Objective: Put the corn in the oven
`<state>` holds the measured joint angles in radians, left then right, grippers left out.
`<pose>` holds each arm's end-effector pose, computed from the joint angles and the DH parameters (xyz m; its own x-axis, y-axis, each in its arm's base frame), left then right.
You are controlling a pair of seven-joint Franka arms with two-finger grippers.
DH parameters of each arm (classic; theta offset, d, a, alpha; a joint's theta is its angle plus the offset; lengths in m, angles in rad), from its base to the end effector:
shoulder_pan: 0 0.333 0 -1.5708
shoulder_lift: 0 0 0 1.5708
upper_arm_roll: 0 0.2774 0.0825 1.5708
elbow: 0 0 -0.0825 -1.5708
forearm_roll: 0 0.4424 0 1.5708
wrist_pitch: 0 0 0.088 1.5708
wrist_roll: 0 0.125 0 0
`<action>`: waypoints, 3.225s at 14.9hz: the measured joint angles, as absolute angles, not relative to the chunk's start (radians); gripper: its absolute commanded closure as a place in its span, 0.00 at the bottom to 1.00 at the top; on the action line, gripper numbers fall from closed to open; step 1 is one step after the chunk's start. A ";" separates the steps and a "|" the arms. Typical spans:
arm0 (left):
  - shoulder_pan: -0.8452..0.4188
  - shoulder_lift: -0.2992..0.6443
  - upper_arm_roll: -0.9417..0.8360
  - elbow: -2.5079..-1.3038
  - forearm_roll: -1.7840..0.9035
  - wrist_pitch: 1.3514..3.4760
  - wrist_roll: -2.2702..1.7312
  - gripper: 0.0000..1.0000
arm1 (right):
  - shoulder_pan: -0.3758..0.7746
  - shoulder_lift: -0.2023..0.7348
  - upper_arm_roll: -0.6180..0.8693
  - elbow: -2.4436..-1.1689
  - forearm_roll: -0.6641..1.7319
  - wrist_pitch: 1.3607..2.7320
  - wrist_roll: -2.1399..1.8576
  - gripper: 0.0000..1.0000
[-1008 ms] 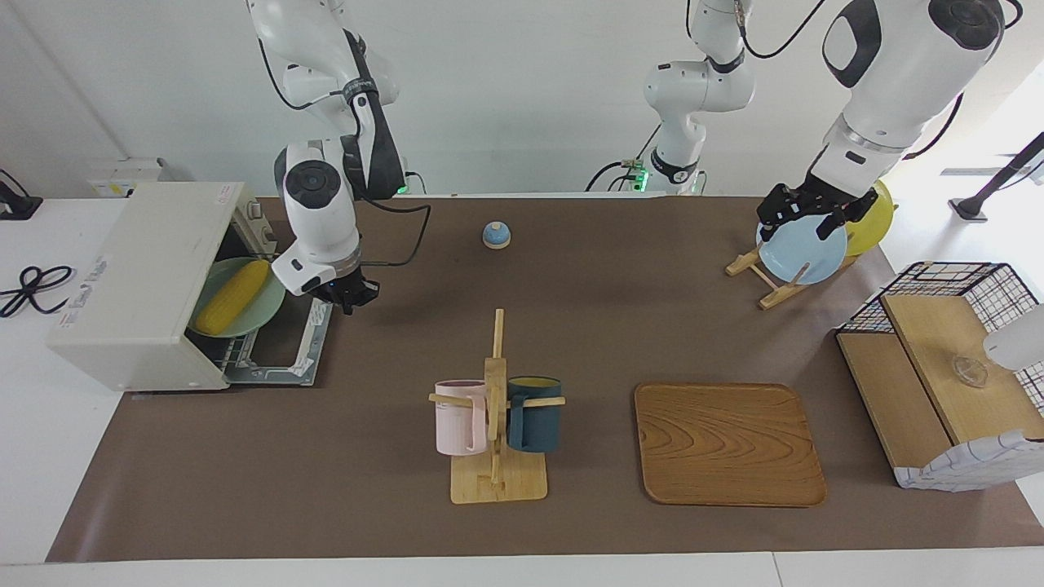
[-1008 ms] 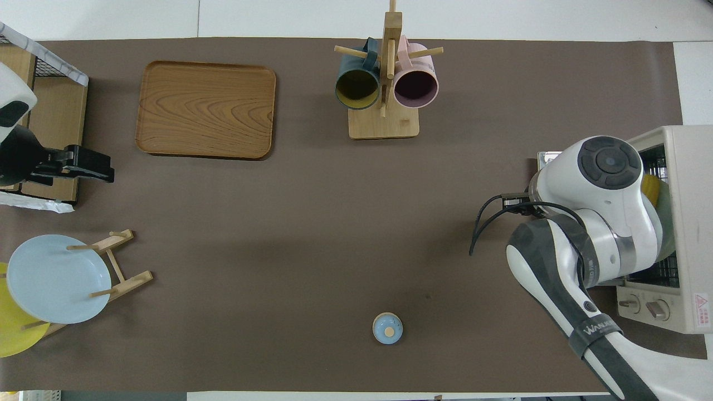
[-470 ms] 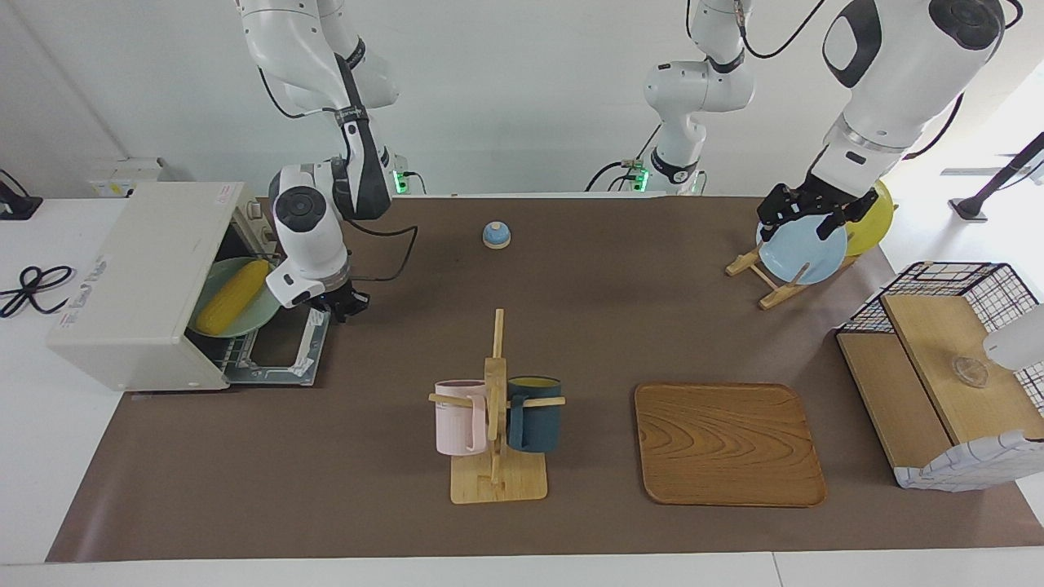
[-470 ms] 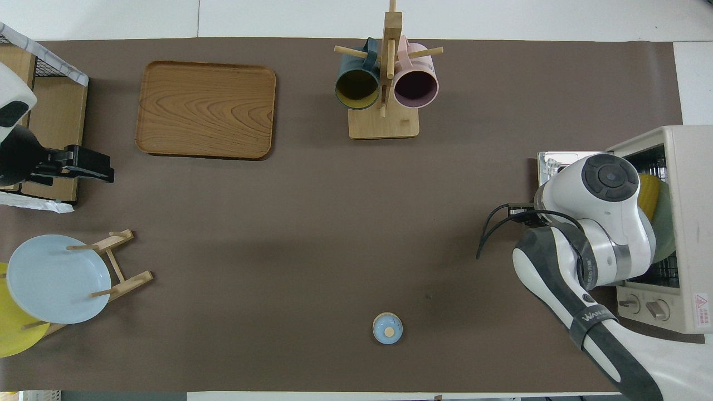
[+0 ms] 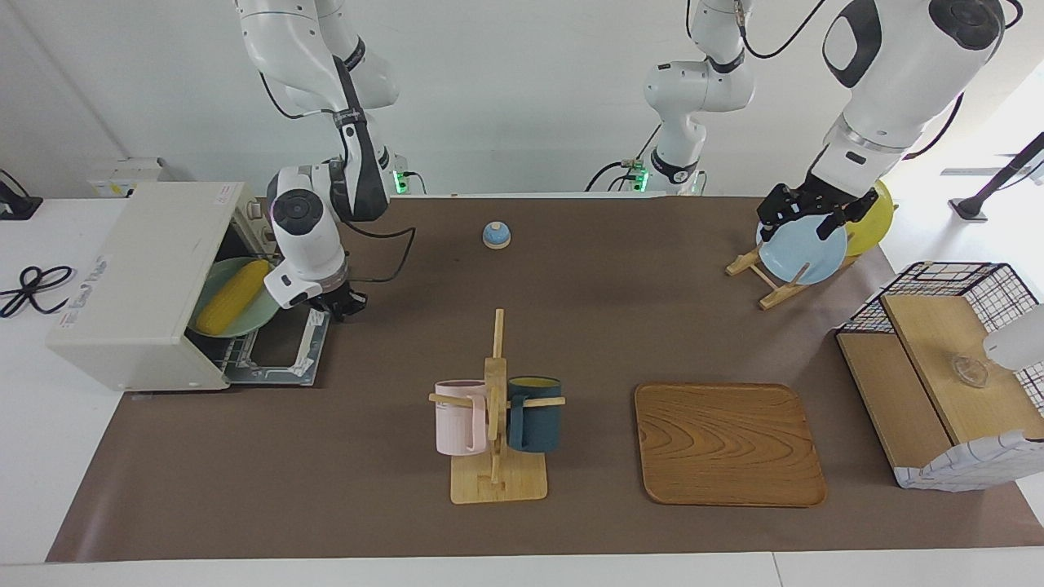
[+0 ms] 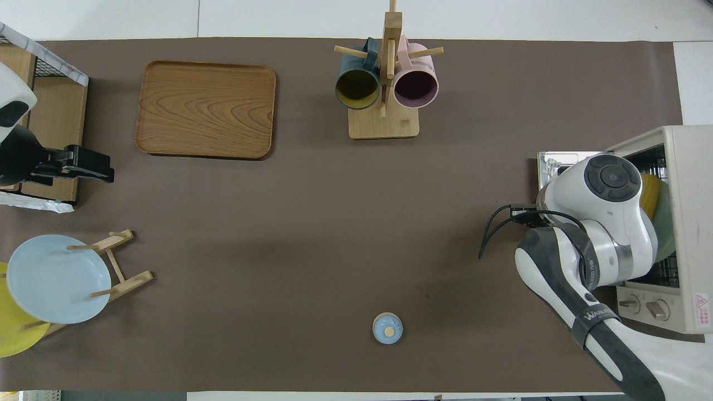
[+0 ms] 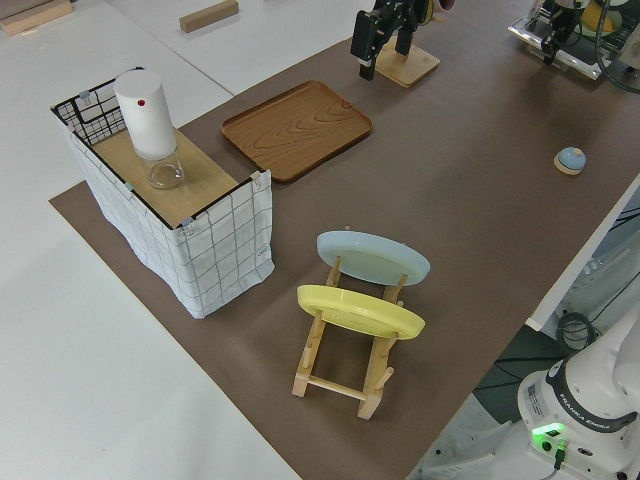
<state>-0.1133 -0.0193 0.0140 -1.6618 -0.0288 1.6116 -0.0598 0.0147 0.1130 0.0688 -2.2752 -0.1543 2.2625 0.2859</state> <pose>0.6051 -0.0637 0.5349 0.9987 -0.0383 -0.0326 -0.0374 -0.9989 0.0271 0.5466 0.0404 0.1985 0.9901 -0.1021 -0.0968 -0.0891 -0.9875 0.1301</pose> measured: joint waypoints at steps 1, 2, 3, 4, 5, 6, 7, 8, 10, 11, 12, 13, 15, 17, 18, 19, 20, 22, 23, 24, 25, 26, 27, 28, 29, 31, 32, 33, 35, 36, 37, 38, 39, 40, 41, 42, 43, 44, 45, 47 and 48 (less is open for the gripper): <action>-0.113 -0.019 0.014 -1.662 -0.029 1.612 -0.060 0.00 | 0.015 0.113 0.069 -2.276 -0.154 2.262 0.286 1.00; -0.113 -0.019 0.014 -1.662 -0.029 1.612 -0.060 0.00 | 0.015 0.113 0.069 -2.277 -0.154 2.262 0.285 1.00; -0.113 -0.019 0.014 -1.662 -0.029 1.612 -0.060 0.00 | 0.014 0.113 0.069 -2.278 -0.154 2.262 0.285 1.00; -0.113 -0.019 0.014 -1.662 -0.029 1.612 -0.060 0.00 | 0.014 0.113 0.069 -2.278 -0.155 2.262 0.285 1.00; -0.113 -0.019 0.014 -1.662 -0.029 1.612 -0.060 0.00 | 0.011 0.113 0.069 -2.278 -0.155 2.262 0.285 1.00; -0.113 -0.019 0.014 -1.662 -0.029 1.612 -0.060 0.00 | 0.008 0.113 0.069 -2.278 -0.157 2.262 0.284 1.00; -0.113 -0.019 0.014 -1.662 -0.029 1.612 -0.060 0.00 | 0.005 0.113 0.068 -2.278 -0.162 2.262 0.283 1.00; -0.113 -0.019 0.014 -1.662 -0.029 1.612 -0.060 0.00 | -0.001 0.113 0.068 -2.278 -0.175 2.262 0.283 1.00; -0.113 -0.019 0.014 -1.662 -0.029 1.612 -0.060 0.00 | -0.004 0.113 0.073 -2.279 -0.180 2.262 0.283 1.00; -0.113 -0.019 0.014 -1.662 -0.029 1.612 -0.060 0.00 | -0.004 0.113 0.073 -2.279 -0.181 2.262 0.283 1.00; -0.113 -0.019 0.014 -1.662 -0.029 1.612 -0.060 0.00 | -0.004 0.113 0.074 -2.279 -0.184 2.262 0.283 1.00; -0.113 -0.019 0.014 -1.662 -0.029 1.612 -0.060 0.00 | -0.004 0.113 0.077 -2.278 -0.199 2.260 0.282 1.00; -0.113 -0.019 0.014 -1.662 -0.029 1.612 -0.060 0.00 | 0.000 0.113 0.089 -2.262 -0.244 2.224 0.283 1.00; -0.113 -0.019 0.014 -1.662 -0.029 1.612 -0.060 0.00 | 0.006 0.107 0.098 -2.208 -0.261 2.125 0.279 1.00; -0.113 -0.019 0.014 -1.662 -0.029 1.612 -0.060 0.00 | 0.008 0.099 0.098 -2.173 -0.265 2.068 0.259 1.00; -0.113 -0.019 0.014 -1.662 -0.029 1.612 -0.060 0.00 | 0.006 0.090 0.096 -2.134 -0.269 2.013 0.225 1.00; -0.113 -0.019 0.014 -1.662 -0.029 1.612 -0.060 0.00 | 0.000 0.076 0.092 -2.098 -0.269 1.957 0.187 1.00; -0.113 -0.019 0.014 -1.662 -0.029 1.612 -0.060 0.00 | -0.029 0.043 0.090 -2.044 -0.272 1.875 0.107 1.00; -0.113 -0.019 0.014 -1.662 -0.029 1.612 -0.060 0.00 | -0.050 0.025 0.086 -2.025 -0.279 1.853 0.064 1.00; -0.113 -0.019 0.014 -1.662 -0.029 1.612 -0.060 0.00 | -0.072 0.009 0.081 -2.012 -0.289 1.840 0.021 0.99; -0.113 -0.019 0.014 -1.662 -0.029 1.612 -0.060 0.00 | -0.095 -0.006 0.074 -2.004 -0.300 1.836 -0.019 0.99; -0.113 -0.019 0.014 -1.662 -0.029 1.612 -0.060 0.00 | -0.117 -0.016 0.068 -2.000 -0.306 1.835 -0.054 0.98; -0.113 -0.019 0.014 -1.662 -0.029 1.612 -0.060 0.00 | -0.132 -0.021 0.062 -1.995 -0.310 1.835 -0.079 0.98; -0.113 -0.019 0.014 -1.662 -0.029 1.612 -0.060 0.00 | -0.140 -0.022 0.058 -1.991 -0.311 1.835 -0.090 0.99; -0.113 -0.019 0.014 -1.662 -0.029 1.612 -0.060 0.00 | -0.142 -0.022 0.056 -1.986 -0.310 1.830 -0.091 0.98; -0.113 -0.019 0.014 -1.662 -0.029 1.612 -0.060 0.00 | -0.139 -0.017 0.059 -1.951 -0.291 1.789 -0.091 0.98; -0.113 -0.019 0.014 -1.662 -0.029 1.612 -0.060 0.00 | -0.136 -0.013 0.061 -1.918 -0.279 1.754 -0.091 0.98; -0.113 -0.019 0.014 -1.662 -0.029 1.612 -0.060 0.00 | -0.134 -0.009 0.066 -1.880 -0.268 1.716 -0.091 0.98; -0.113 -0.019 0.014 -1.662 -0.029 1.612 -0.060 0.00 | -0.131 -0.002 0.075 -1.801 -0.242 1.640 -0.091 0.93; -0.113 -0.019 0.014 -1.662 -0.029 1.612 -0.060 0.00 | -0.130 0.001 0.079 -1.763 -0.224 1.607 -0.091 0.91; -0.113 -0.019 0.014 -1.662 -0.029 1.612 -0.060 0.00 | -0.129 0.005 0.083 -1.726 -0.194 1.578 -0.091 0.87; -0.113 -0.019 0.014 -1.662 -0.029 1.612 -0.060 0.00 | -0.127 0.007 0.090 -1.689 -0.161 1.553 -0.091 0.82; -0.113 -0.019 0.014 -1.662 -0.029 1.612 -0.060 0.00 | -0.125 0.009 0.103 -1.652 -0.132 1.530 -0.091 0.78; -0.113 -0.019 0.014 -1.662 -0.029 1.612 -0.060 0.00 | -0.124 0.009 0.116 -1.624 -0.108 1.512 -0.091 0.79; -0.113 -0.019 0.014 -1.662 -0.029 1.612 -0.060 0.00 | -0.123 0.010 0.126 -1.606 -0.091 1.496 -0.091 0.78; -0.113 -0.019 0.014 -1.662 -0.029 1.612 -0.060 0.00 | -0.123 0.010 0.132 -1.595 -0.088 1.478 -0.091 0.74; -0.113 -0.019 0.014 -1.662 -0.029 1.612 -0.060 0.00 | -0.123 0.011 0.134 -1.591 -0.088 1.464 -0.091 0.62; -0.113 -0.019 0.014 -1.662 -0.029 1.612 -0.060 0.00 | -0.124 0.013 0.134 -1.587 -0.087 1.453 -0.091 0.49; -0.113 -0.019 0.014 -1.662 -0.029 1.612 -0.060 0.00 | -0.124 0.014 0.133 -1.585 -0.087 1.448 -0.091 0.35; -0.113 -0.019 0.014 -1.662 -0.029 1.612 -0.060 0.00 | -0.124 0.015 0.133 -1.583 -0.086 1.433 -0.091 0.00; -0.113 -0.019 0.014 -1.662 -0.029 1.612 -0.060 0.00 | -0.124 0.015 0.133 -1.581 -0.085 1.431 -0.091 0.00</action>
<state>-0.1133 -0.0193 0.0140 -1.6618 -0.0288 1.6116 -0.0599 -0.1241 0.0146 0.1332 -1.5815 -0.0854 1.4312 -0.0914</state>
